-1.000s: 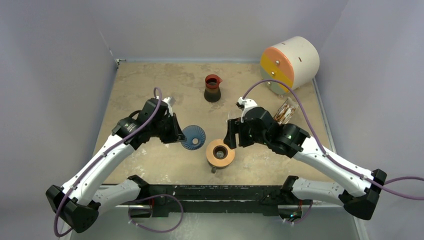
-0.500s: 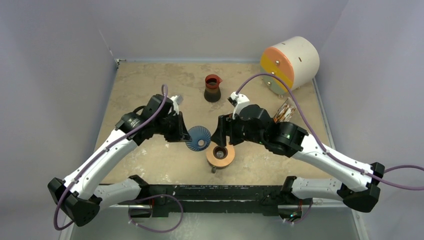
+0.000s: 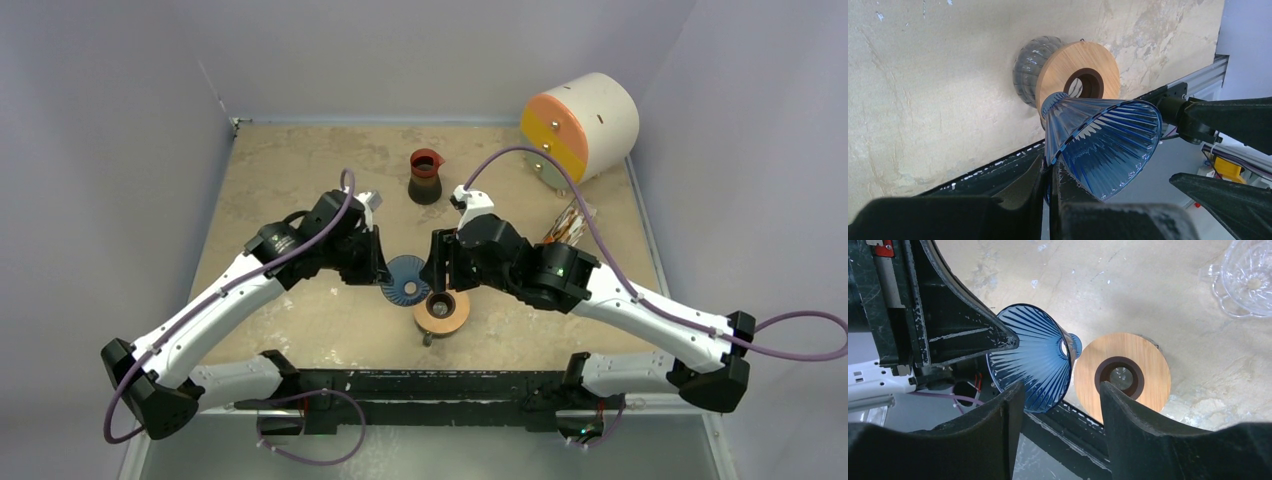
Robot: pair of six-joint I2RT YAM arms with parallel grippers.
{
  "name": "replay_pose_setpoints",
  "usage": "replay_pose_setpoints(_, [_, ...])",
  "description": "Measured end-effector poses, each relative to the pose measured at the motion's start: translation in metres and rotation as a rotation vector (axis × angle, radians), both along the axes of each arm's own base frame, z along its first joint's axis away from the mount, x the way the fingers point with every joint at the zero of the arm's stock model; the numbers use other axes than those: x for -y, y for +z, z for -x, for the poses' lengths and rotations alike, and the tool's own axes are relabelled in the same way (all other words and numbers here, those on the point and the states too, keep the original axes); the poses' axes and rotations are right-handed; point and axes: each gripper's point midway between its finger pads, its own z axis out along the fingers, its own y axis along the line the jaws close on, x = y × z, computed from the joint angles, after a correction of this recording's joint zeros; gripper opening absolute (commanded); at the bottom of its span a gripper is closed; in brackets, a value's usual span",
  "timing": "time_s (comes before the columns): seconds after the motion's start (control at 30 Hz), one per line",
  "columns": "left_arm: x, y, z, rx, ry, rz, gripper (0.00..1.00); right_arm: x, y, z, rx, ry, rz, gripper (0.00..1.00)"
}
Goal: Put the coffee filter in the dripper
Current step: Place the coffee dripper in the dripper holder.
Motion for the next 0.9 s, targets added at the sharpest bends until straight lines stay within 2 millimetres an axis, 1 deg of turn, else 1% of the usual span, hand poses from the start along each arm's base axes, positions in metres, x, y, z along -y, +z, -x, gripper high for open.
replay_pose_setpoints(0.17, [0.003,-0.004,0.001,-0.008,-0.001,-0.013,0.0,0.002,-0.002,0.0,0.0,-0.032,0.012,0.49])
replay_pose_setpoints(0.43, [0.008,0.001,0.001,-0.002,-0.006,-0.004,0.0,0.001,-0.01,-0.004,-0.003,-0.061,0.036,0.46])
replay_pose_setpoints(0.6, [0.01,0.002,0.001,0.001,-0.012,-0.001,0.0,-0.002,-0.016,-0.005,-0.013,-0.065,0.05,0.39])
replay_pose_setpoints(0.83, [0.011,0.005,0.001,0.006,-0.01,0.007,0.0,-0.005,-0.021,-0.006,-0.02,-0.069,0.054,0.26])
replay_pose_setpoints(0.9, [0.012,0.005,0.001,0.005,-0.009,0.01,0.0,-0.004,-0.026,-0.006,-0.025,-0.071,0.063,0.19])
